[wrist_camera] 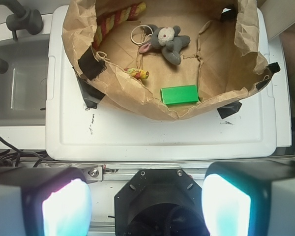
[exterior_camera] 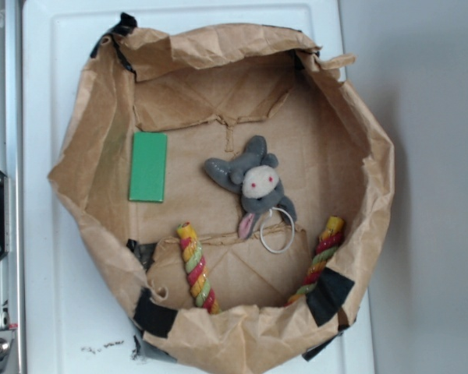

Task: Grab the gray animal.

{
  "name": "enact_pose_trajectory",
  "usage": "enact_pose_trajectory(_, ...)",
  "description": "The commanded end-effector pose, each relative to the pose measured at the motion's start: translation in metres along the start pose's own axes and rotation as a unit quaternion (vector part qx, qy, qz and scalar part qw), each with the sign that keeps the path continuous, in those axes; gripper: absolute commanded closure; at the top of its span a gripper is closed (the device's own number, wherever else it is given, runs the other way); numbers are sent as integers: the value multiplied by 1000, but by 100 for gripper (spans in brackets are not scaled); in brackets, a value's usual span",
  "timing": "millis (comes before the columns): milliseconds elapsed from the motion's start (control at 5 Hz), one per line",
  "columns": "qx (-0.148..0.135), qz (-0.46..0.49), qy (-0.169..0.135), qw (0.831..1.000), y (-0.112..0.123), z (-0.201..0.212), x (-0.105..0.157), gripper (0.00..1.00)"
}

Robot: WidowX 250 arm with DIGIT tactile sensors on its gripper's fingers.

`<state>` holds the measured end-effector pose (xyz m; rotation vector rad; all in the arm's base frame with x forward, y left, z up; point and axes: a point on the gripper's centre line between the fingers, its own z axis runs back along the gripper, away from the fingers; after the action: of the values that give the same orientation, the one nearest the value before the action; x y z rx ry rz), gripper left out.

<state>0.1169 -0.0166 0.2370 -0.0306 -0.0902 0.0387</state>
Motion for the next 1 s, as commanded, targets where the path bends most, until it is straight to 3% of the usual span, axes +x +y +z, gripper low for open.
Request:
enact_pose_trajectory(0, 0, 0, 0, 1000, 0, 0, 0, 0)
enact_pose_trajectory(400, -3, -4, -32, 999, 34, 8, -89, 0)
enact_pose_trajectory(800, -3, -4, -32, 999, 34, 8, -89, 0)
